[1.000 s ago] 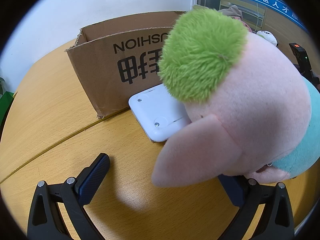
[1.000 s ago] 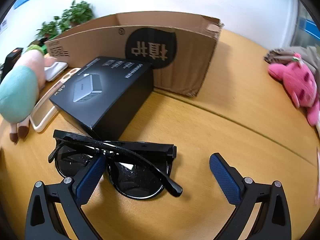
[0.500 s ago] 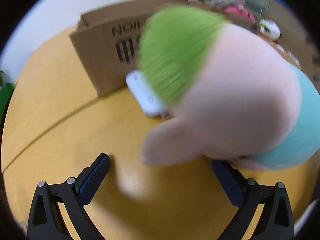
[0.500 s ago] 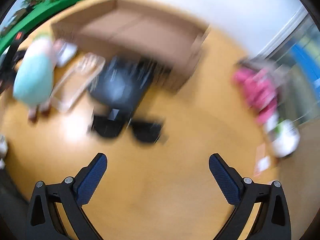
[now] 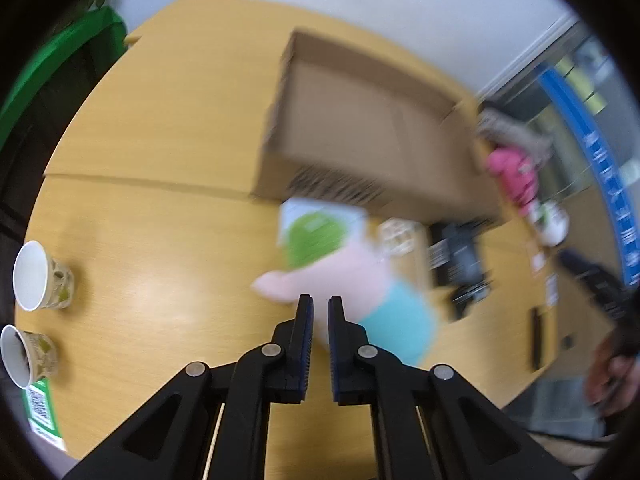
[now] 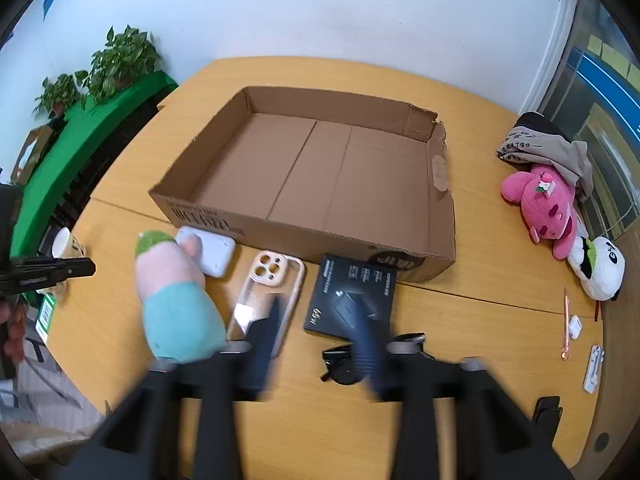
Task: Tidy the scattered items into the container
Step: 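Close both grippers on the pink-and-teal pig plush from either side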
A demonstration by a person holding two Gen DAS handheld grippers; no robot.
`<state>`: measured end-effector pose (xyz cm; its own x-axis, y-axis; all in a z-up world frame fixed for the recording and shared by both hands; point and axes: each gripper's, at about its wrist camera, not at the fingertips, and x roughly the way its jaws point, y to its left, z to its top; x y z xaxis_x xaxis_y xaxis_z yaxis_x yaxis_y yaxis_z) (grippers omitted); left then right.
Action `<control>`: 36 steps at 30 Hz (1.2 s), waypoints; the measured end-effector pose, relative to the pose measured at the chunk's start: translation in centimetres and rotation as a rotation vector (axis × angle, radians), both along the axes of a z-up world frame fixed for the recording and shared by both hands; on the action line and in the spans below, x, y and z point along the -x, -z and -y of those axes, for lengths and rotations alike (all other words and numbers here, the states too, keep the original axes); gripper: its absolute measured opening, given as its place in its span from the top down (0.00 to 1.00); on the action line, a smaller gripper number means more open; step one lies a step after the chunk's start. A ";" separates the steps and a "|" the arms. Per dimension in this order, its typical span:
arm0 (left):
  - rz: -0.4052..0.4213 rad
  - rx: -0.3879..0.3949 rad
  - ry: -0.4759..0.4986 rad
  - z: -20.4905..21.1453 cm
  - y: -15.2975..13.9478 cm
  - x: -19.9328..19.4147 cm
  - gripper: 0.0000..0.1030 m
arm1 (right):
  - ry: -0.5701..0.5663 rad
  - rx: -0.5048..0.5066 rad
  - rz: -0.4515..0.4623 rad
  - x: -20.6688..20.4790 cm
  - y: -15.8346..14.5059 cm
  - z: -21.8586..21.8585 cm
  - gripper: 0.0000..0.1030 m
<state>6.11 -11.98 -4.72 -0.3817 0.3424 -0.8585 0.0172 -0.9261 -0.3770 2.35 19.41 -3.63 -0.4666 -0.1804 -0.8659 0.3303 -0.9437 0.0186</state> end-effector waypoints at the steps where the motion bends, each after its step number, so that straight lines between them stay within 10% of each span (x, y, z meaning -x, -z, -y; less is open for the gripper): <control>1: -0.022 0.009 0.005 -0.5 -1.0 0.3 0.75 | 0.005 0.016 -0.002 0.0 -0.5 0.1 0.76; 3: -0.044 0.045 -0.004 -2.1 -2.4 1.6 0.29 | 0.009 0.027 -0.015 0.3 -1.7 0.4 0.42; 4: -0.061 0.057 -0.011 -2.9 -2.8 2.2 0.18 | 0.002 0.026 -0.024 0.4 -2.3 0.6 0.01; 9: -0.061 0.129 -0.041 -5.3 -2.1 3.7 0.18 | -0.060 0.019 -0.083 -0.7 -5.3 2.3 0.00; 19: 0.222 -0.236 -0.086 -0.8 5.1 4.1 0.18 | -0.090 0.041 0.063 -2.0 -1.4 5.1 0.00; 36: 0.342 -0.352 -0.109 -1.1 13.6 7.7 0.32 | -0.318 0.023 0.511 0.5 14.5 14.0 0.07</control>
